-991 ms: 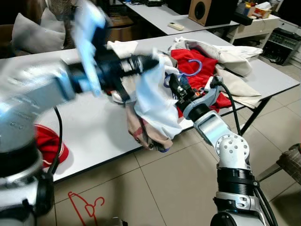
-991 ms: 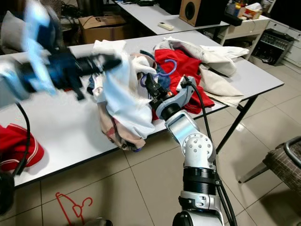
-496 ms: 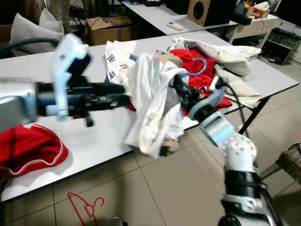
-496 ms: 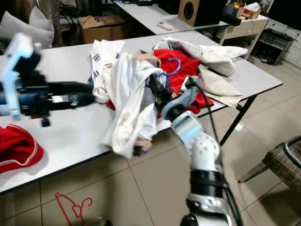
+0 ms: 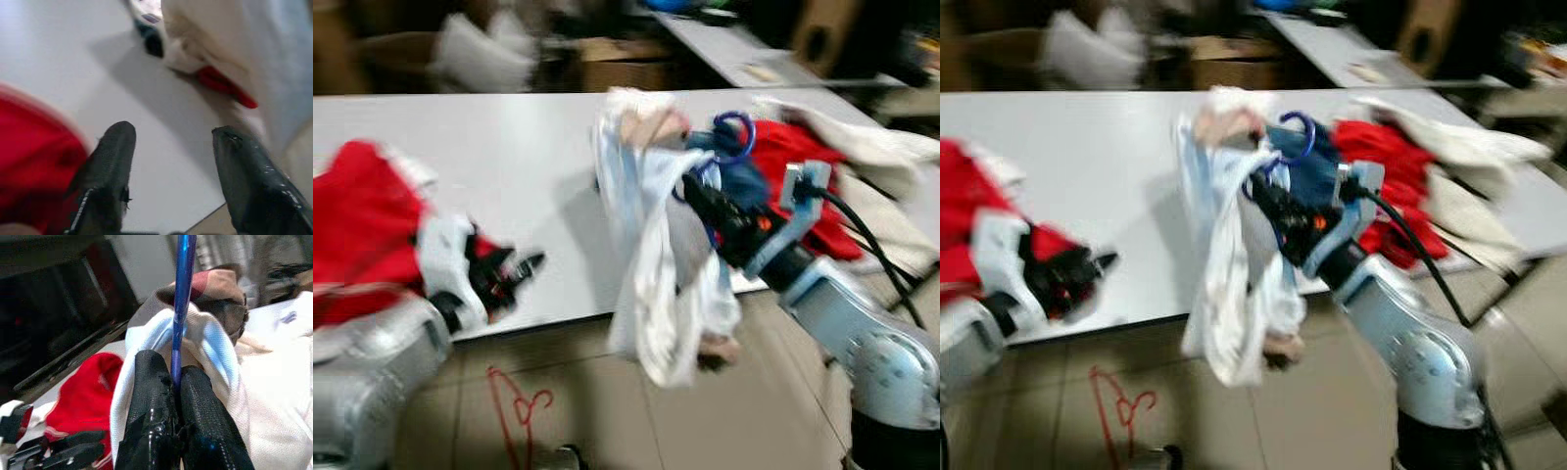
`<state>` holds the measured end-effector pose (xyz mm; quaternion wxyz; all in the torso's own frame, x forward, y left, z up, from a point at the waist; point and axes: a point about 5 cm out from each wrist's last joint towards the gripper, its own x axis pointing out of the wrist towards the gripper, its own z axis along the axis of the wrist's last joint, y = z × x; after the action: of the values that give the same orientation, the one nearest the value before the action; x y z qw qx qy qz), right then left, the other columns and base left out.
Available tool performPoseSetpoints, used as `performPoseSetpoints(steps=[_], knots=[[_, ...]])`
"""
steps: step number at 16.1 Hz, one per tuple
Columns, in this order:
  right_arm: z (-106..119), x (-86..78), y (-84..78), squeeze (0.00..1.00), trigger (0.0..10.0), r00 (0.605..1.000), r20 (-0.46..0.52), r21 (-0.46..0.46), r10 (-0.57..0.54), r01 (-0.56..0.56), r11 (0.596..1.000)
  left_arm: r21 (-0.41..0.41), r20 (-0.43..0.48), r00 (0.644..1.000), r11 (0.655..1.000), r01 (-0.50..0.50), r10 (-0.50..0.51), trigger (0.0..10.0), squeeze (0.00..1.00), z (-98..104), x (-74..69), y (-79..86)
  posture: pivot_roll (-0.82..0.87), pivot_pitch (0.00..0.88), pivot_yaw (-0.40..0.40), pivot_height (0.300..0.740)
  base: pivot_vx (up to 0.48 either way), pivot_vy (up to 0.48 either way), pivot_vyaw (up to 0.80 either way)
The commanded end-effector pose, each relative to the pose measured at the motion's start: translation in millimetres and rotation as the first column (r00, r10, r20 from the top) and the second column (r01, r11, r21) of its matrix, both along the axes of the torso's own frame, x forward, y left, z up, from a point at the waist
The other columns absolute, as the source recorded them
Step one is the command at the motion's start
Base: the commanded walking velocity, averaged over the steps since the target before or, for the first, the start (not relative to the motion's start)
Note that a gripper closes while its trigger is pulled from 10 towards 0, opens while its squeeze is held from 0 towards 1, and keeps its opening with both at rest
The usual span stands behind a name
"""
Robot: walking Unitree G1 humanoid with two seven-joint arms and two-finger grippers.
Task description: Hang hanger
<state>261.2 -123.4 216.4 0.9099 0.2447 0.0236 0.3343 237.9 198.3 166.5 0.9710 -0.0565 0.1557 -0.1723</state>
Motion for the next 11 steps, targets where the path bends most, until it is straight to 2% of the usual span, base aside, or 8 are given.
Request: performPoseSetpoints(steps=[1,2,3,4,6,7,11], knots=[[8,-5.7,0.6,0.00,10.0,0.999,0.032,0.001,0.016,-0.016,1.000,0.023,0.060,0.998,1.000,0.003,-0.005,10.0,1.00,8,0.8,-5.1,-0.03,0.000,-0.056,0.740,0.000,0.000,0.80],[7,-14.0,-2.8,0.00,10.0,1.000,0.030,-0.027,-0.006,0.007,1.000,0.042,0.143,0.990,0.999,-0.016,0.010,10.0,0.00,-2,-2.7,-20.5,-0.04,0.000,-0.066,0.740,0.000,0.000,0.80],[5,-15.1,-4.0,0.00,10.0,0.999,0.028,-0.032,-0.015,0.016,0.999,0.057,0.152,0.988,0.998,-0.022,0.013,10.0,0.00,-4,-2.6,-23.0,-0.04,0.000,-0.069,0.740,0.000,0.000,0.80],[-3,-13.9,-8.2,0.00,10.0,0.998,0.015,-0.077,-0.054,0.055,0.996,0.046,0.152,0.988,0.998,-0.032,0.025,10.0,0.00,-7,-2.3,-26.8,-0.05,0.000,-0.064,0.740,0.000,0.000,0.80],[-12,-8.2,-19.6,0.00,10.0,0.986,-0.032,-0.072,-0.163,0.161,0.984,0.054,0.151,0.989,0.998,-0.013,0.005,10.0,0.00,-8,-2.7,-32.0,-0.05,0.000,-0.063,0.740,0.000,0.000,0.80],[-21,-4.6,-30.3,0.00,10.0,0.964,-0.081,-0.064,-0.255,0.250,0.966,0.070,0.161,0.987,0.997,-0.023,0.012,10.0,0.00,-8,-0.7,-33.0,-0.05,0.000,-0.062,0.740,0.000,0.000,0.80],[-33,-7.0,-34.4,0.00,10.0,0.947,-0.118,-0.097,-0.297,0.287,0.953,0.113,0.182,0.983,0.993,-0.018,-0.003,10.0,0.00,-8,-0.5,-34.7,-0.04,0.000,-0.063,0.740,0.000,0.000,0.80]])
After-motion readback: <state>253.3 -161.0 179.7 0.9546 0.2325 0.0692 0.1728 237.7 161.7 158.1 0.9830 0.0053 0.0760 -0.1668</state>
